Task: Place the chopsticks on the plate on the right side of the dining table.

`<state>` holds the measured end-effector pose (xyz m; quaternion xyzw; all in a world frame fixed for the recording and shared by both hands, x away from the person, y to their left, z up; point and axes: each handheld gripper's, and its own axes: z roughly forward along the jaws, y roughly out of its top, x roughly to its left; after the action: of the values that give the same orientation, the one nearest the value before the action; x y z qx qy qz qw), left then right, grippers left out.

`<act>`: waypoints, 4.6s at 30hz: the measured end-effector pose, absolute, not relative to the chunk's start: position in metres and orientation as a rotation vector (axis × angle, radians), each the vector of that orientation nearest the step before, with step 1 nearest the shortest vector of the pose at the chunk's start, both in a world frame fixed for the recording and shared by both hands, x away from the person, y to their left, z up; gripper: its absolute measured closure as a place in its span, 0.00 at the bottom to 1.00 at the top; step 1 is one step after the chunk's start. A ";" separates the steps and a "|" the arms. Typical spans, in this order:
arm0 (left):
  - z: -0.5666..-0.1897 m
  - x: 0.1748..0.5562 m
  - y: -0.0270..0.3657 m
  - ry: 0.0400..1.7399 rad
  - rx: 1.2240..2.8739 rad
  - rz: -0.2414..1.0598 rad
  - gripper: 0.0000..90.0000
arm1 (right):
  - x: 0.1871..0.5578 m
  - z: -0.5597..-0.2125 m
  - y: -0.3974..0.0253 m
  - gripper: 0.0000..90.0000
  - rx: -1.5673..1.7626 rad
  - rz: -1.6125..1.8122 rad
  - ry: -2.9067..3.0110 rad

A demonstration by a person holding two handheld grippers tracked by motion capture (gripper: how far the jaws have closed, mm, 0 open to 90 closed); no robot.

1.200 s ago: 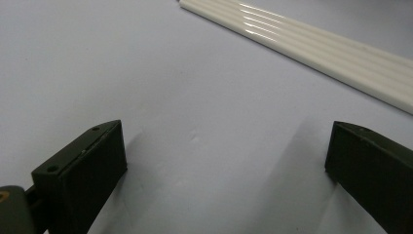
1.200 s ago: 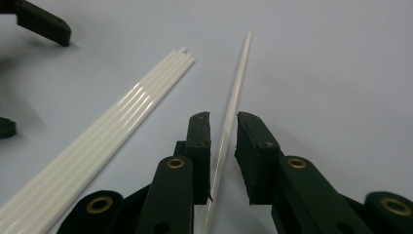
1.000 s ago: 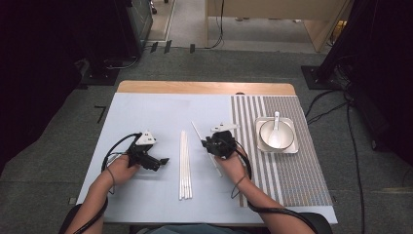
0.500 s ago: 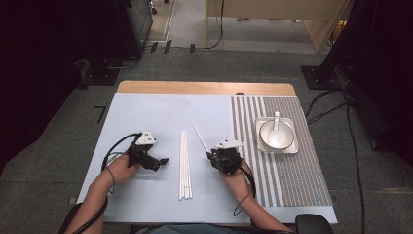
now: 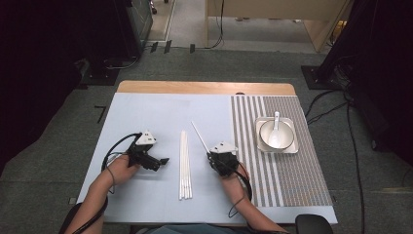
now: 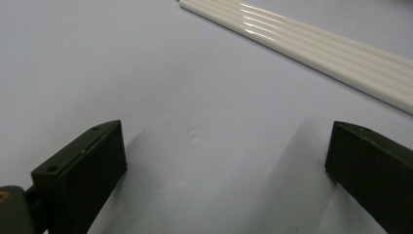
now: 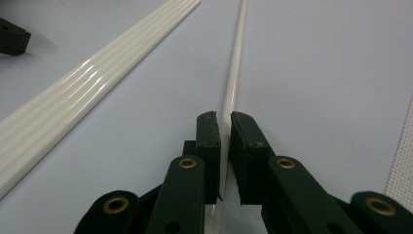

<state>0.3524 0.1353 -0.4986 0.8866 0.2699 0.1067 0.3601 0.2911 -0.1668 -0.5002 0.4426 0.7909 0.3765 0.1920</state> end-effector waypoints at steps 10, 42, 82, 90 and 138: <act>-0.499 0.352 0.135 0.697 2.284 0.274 0.01 | 0.301 -0.500 -0.178 0.95 1.327 1.160 2.252; -0.499 0.353 0.135 0.698 2.284 0.273 0.01 | 0.326 -0.488 -0.207 0.95 1.518 1.387 2.219; -0.499 0.353 0.135 0.699 2.282 0.271 0.01 | 0.350 -0.426 -0.257 0.95 1.354 1.162 2.149; -0.499 0.353 0.135 0.700 2.280 0.270 0.01 | 0.348 -0.413 -0.275 0.95 1.378 1.173 2.131; -0.499 0.353 0.135 0.698 2.286 0.272 0.01 | 0.342 -0.403 -0.368 0.95 1.524 1.110 2.036</act>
<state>0.3527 0.1351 -0.4985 0.8866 0.2707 0.1054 0.3600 0.3425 -0.3679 -0.4033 0.5400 0.7214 0.3934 0.1822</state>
